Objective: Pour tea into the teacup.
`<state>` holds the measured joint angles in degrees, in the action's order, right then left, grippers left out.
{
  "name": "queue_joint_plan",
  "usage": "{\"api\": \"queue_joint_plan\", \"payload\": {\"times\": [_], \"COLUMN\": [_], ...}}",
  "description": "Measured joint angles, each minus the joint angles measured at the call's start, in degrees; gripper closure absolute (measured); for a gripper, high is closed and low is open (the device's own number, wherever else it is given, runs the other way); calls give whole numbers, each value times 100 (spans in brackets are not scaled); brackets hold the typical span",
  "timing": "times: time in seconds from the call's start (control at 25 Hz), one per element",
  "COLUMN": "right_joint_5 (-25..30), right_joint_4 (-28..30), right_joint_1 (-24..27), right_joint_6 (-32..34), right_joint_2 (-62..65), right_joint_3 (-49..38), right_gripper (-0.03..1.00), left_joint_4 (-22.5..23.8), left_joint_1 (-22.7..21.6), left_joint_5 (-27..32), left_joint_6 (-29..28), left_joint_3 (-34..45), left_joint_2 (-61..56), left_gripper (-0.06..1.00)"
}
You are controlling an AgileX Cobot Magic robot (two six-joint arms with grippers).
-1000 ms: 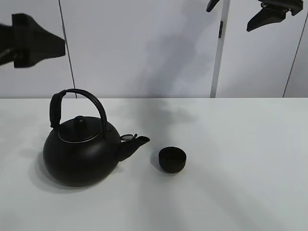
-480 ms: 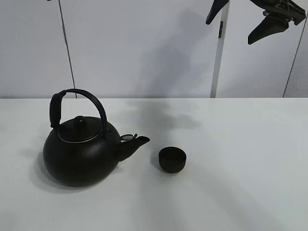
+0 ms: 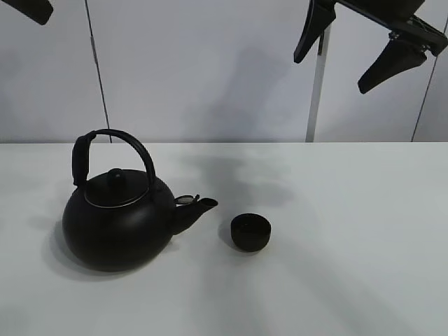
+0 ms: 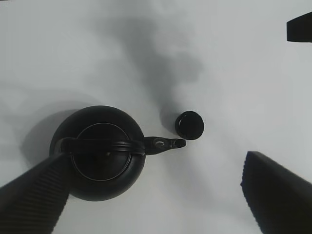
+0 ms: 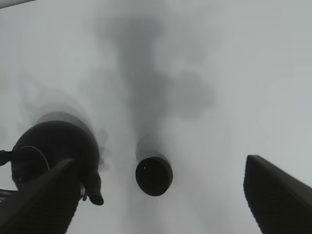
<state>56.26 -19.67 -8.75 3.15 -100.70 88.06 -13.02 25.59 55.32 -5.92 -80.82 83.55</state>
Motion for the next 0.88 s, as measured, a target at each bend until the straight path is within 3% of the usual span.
{"api": "queue_joint_plan", "payload": {"times": [0.36,0.64,0.88], "right_joint_5": [275,234,184], "right_joint_4": [-464,-543,-548], "right_joint_1": [0,0,0], "right_joint_6": [-96,-113,-113], "right_joint_2": [0,0,0], "right_joint_3": [0,0,0], "right_gripper": [34,34,34], "left_joint_4": [-87,-803,-912], "left_joint_1": [-407,-754,-754], "left_joint_5": [655,811,806], "left_joint_6": [26,479,592], "left_joint_3": [-435,-460,-460], "left_joint_2": [452,651,955], "left_gripper": [26,26,26]}}
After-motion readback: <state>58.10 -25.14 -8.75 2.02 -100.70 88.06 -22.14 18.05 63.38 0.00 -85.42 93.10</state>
